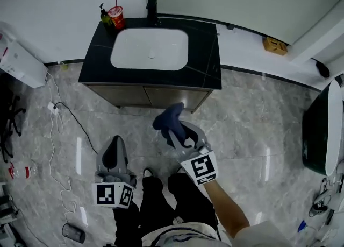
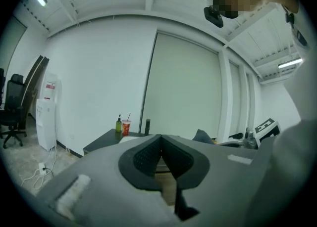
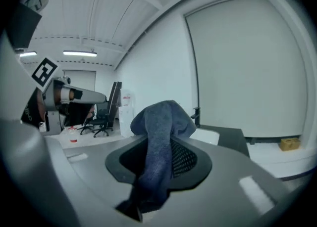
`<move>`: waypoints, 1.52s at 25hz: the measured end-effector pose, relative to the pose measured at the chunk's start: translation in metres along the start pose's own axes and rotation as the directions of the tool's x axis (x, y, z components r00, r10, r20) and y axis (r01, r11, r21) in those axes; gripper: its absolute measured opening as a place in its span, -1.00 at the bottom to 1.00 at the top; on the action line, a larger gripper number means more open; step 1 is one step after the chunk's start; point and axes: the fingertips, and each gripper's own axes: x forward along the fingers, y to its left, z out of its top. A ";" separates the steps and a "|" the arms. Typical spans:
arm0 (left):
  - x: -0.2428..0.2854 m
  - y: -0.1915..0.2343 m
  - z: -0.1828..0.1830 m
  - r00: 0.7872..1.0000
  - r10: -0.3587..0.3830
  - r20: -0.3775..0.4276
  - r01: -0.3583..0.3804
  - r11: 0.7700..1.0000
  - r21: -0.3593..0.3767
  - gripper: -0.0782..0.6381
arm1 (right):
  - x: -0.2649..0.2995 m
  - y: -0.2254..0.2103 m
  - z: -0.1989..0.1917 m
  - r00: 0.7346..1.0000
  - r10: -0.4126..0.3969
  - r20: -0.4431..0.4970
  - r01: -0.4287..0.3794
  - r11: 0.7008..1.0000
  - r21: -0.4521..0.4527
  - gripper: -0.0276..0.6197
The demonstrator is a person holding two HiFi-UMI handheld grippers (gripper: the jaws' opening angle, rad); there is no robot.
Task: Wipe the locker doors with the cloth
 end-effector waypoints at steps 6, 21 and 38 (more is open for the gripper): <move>-0.037 -0.049 0.077 0.992 -0.119 0.035 0.118 0.993 0.023 -0.78 | -0.092 0.004 0.090 0.984 -0.162 0.075 0.155 0.983 0.094 -0.58; -0.158 -0.081 0.115 0.947 -0.320 0.033 0.318 0.947 0.048 -0.78 | -0.212 0.086 0.160 0.906 -0.396 0.149 0.377 0.916 0.140 -0.63; -0.167 -0.105 0.146 0.954 -0.287 0.087 0.279 0.956 0.094 -0.78 | -0.240 0.082 0.185 0.911 -0.358 0.203 0.338 0.933 0.125 -0.63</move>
